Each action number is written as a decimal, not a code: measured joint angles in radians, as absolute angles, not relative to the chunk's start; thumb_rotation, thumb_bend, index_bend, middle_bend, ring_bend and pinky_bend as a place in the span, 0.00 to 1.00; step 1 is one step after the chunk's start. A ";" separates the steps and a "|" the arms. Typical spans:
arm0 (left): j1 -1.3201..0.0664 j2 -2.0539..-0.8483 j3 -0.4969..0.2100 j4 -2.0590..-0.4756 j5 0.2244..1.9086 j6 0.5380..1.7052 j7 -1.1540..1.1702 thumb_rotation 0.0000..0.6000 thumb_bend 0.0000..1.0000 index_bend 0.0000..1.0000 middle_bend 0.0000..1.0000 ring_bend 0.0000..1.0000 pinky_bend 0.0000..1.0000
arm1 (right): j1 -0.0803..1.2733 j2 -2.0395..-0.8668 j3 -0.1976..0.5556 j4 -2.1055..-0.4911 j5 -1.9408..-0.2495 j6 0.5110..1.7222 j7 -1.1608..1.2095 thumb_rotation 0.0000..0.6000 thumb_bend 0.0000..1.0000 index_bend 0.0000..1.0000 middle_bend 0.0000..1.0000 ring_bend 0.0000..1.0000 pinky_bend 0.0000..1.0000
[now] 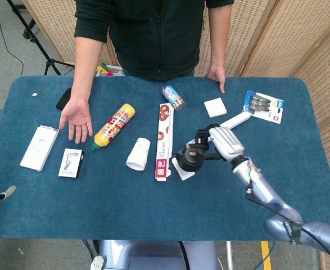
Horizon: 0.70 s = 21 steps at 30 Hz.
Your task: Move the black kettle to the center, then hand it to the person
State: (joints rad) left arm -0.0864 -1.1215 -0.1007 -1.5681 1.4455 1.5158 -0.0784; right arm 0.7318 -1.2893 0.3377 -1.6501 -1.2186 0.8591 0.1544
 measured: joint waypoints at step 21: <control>-0.085 -1.092 -0.092 -1.562 1.461 1.506 -0.156 1.00 0.00 0.01 0.00 0.00 0.11 | 1.013 -1.652 0.329 -1.757 -0.921 0.974 -0.332 1.00 0.67 0.66 0.69 0.55 0.26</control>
